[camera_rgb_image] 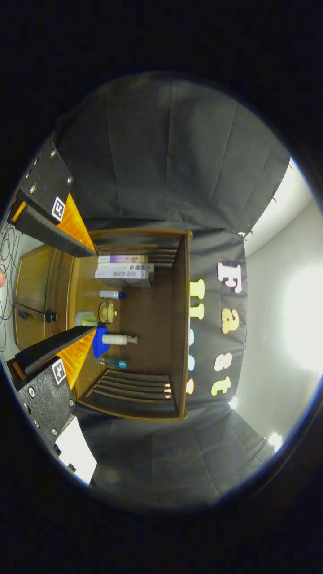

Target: Pull open the drawer, take out the items inside it, and place them on the countertop above the cabinet.

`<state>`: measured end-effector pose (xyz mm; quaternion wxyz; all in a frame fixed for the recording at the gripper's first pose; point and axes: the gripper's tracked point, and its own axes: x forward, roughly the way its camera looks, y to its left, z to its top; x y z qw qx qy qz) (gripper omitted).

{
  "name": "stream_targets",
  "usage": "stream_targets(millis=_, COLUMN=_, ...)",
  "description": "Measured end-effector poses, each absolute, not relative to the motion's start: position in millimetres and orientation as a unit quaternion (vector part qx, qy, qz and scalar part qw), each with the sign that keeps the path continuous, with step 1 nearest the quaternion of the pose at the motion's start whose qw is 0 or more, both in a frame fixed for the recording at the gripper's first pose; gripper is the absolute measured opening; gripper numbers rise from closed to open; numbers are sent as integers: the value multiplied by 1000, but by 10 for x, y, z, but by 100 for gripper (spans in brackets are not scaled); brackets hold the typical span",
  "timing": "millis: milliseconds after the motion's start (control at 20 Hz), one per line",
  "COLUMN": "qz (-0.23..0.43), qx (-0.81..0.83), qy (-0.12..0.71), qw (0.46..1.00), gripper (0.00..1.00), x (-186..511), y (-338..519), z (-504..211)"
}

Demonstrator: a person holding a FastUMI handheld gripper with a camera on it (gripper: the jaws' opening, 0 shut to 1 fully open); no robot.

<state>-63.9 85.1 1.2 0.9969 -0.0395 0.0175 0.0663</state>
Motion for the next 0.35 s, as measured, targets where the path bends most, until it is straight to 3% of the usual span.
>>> stream_targets(millis=350, qz=67, qx=-75, qy=-23, qw=995, gripper=94, x=-885, y=1083, z=231)
